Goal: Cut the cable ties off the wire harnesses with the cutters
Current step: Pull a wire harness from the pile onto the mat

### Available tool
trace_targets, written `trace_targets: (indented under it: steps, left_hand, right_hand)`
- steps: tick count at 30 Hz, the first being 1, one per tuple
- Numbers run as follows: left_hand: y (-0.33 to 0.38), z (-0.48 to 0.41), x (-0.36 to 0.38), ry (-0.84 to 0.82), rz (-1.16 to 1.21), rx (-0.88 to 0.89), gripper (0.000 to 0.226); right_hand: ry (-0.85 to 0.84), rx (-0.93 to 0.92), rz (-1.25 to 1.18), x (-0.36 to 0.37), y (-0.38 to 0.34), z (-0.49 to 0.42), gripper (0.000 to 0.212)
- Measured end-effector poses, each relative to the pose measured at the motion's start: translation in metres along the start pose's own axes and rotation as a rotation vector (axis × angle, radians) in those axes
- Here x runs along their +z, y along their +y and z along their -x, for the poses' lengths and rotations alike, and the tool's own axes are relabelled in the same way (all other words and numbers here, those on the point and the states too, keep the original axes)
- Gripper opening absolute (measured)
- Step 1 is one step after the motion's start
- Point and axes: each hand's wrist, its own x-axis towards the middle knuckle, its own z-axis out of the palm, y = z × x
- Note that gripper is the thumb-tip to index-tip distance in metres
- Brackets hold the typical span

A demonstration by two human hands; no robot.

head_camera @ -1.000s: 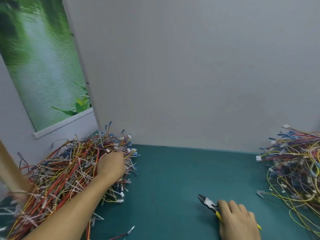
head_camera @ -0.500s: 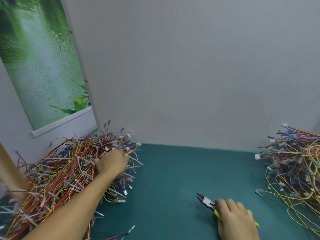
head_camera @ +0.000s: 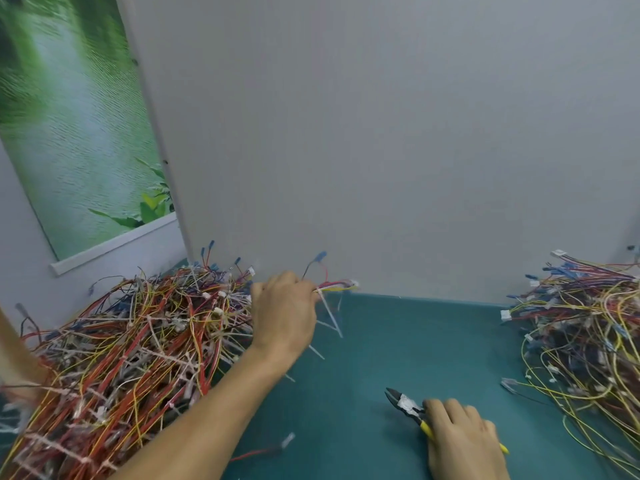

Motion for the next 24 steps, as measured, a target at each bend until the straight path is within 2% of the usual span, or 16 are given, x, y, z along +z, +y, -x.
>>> trace_targets:
  steps: [1,2,3,4,5,6,7,9,11,13,19,22,24]
  left_hand:
    - [0.008,0.000,0.001,0.061,0.073,0.022,0.023]
    - [0.015,0.002,0.003,0.069,0.124,0.029,0.022]
    - [0.022,0.006,0.006,0.034,0.149,0.033,0.023]
    - [0.029,0.010,0.010,-0.019,0.159,0.029,0.025]
    - [0.035,0.014,0.014,-0.070,0.159,0.025,0.026]
    - [0.041,0.019,0.019,-0.109,0.160,0.025,0.028]
    - [0.046,0.024,0.024,-0.127,0.168,0.035,0.028]
    - [0.057,0.032,0.031,-0.126,0.206,0.051,0.027]
    - [0.069,0.037,0.033,-0.100,0.263,0.055,0.024]
    - [0.079,0.039,0.033,-0.066,0.342,0.057,0.021]
    - [0.091,0.047,0.025,-0.056,0.503,0.173,0.014]
    - [0.075,0.050,0.019,-0.117,0.580,0.210,0.014]
    - [0.054,0.050,0.015,-0.096,0.620,0.147,0.017]
  right_hand:
    - [0.008,-0.015,0.010,-0.001,0.001,-0.001,0.009]
    - [-0.015,0.000,-0.009,-0.002,0.001,-0.003,0.013]
    - [-0.101,-0.026,-0.012,-0.001,0.003,-0.004,0.028]
    - [-0.185,0.008,-0.006,-0.008,0.002,-0.005,0.032]
    - [-0.225,0.031,-0.027,-0.013,0.000,-0.008,0.026]
    - [-0.263,0.136,-0.137,-0.021,-0.003,-0.010,0.016]
    - [-0.220,0.260,-0.323,-0.025,-0.002,-0.013,0.007]
    - [-0.044,0.414,-0.687,-0.034,0.003,-0.018,0.015]
    - [0.003,0.444,-0.893,-0.047,0.003,-0.030,0.021]
    - [-0.059,0.465,-1.086,-0.058,-0.006,-0.046,0.025]
    - [-0.278,0.694,-1.507,-0.074,-0.036,-0.078,0.021]
    - [-0.313,0.767,-1.587,-0.079,-0.041,-0.086,0.015]
    - [-0.306,0.773,-1.647,-0.083,-0.043,-0.090,0.010]
